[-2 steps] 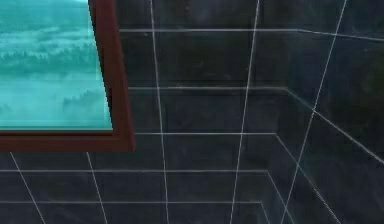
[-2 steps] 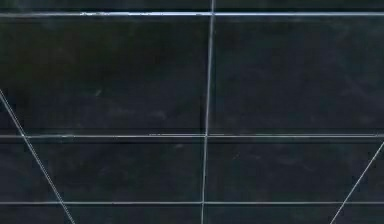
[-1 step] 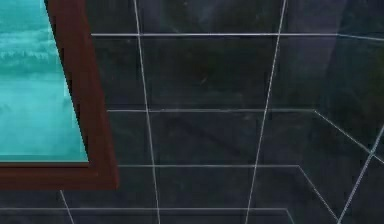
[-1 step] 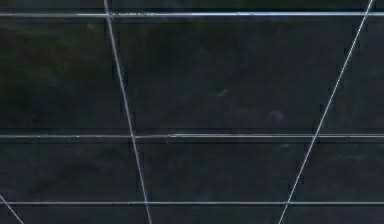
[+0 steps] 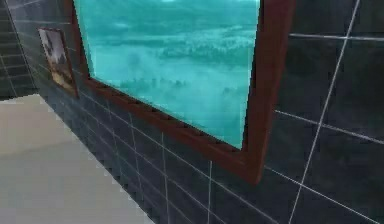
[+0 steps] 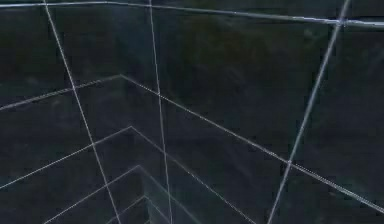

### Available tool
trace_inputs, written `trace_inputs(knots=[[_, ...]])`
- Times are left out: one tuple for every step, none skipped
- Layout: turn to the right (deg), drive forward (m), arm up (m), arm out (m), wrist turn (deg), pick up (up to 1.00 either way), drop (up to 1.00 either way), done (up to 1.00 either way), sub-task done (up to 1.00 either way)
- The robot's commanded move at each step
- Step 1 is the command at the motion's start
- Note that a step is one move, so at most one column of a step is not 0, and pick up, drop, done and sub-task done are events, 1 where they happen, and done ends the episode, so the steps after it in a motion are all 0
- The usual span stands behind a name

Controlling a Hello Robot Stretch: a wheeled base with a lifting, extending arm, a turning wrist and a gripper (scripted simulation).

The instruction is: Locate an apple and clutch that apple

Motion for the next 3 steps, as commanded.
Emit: trace_inputs(knots=[[-45.0, 0.0, 0.0, 0.0, 0.0, 0.0, 0.0, 0.0, 0.0], [-15.0, 0.0, 0.0, 0.0, 0.0, 0.0, 0.0, 0.0, 0.0], [0.0, 0.3, 0.0, 0.0, 0.0, 0.0, 0.0, 0.0, 0.0]])
